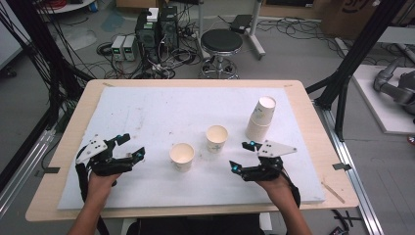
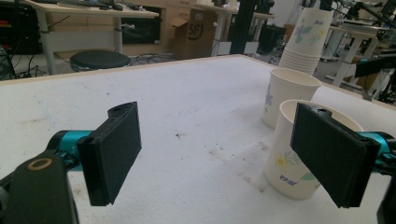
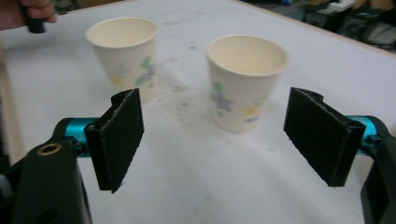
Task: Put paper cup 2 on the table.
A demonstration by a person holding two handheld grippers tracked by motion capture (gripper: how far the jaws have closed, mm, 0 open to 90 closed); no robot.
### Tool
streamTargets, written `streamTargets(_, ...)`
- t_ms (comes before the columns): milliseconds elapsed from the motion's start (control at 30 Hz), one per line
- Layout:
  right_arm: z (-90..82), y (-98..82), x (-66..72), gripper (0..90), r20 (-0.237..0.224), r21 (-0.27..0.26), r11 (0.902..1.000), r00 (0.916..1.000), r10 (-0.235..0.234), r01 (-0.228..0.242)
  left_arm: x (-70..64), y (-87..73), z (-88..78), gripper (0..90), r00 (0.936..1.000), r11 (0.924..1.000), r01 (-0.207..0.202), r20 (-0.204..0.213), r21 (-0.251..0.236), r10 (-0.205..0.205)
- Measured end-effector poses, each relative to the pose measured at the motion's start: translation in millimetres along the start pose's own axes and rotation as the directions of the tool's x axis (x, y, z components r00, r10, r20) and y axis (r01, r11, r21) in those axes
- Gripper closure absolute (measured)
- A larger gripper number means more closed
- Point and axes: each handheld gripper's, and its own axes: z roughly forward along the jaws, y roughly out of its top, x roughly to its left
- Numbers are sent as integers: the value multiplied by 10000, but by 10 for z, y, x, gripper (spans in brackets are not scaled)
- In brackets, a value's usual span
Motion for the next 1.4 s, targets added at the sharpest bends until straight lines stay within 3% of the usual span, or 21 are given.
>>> streamTargets(133, -162, -78, -140, 205, 879, -197, 9994, 9956, 314, -298, 0, 4, 6, 163, 10000, 10000, 10, -61, -23, -10)
streamTargets(167, -162, -78, -140, 205, 879, -197, 9994, 9956, 314, -298, 0, 4, 6, 164, 10000, 10000, 10, -61, -23, -10)
streamTargets(200, -231, -114, -207, 206, 1256, -273, 9992, 9915, 339, -307, -2, 6, 11, 163, 10000, 10000, -20, -73, -43, 19)
streamTargets(333, -358, -172, -268, 205, 1906, -496, 9980, 9805, 488, -401, -16, 9, 1, 163, 9999, 9999, -116, -71, 34, 116)
streamTargets(667, -592, -197, -308, 206, 2569, -922, 9930, 9617, 956, -741, -77, 35, -51, 164, 9997, 9997, -230, 9, -119, 230)
streamTargets(1400, -532, -199, -275, 206, 2418, -921, 9937, 9666, 850, -644, -83, 24, -106, 164, 9996, 9995, -278, -57, -158, 277)
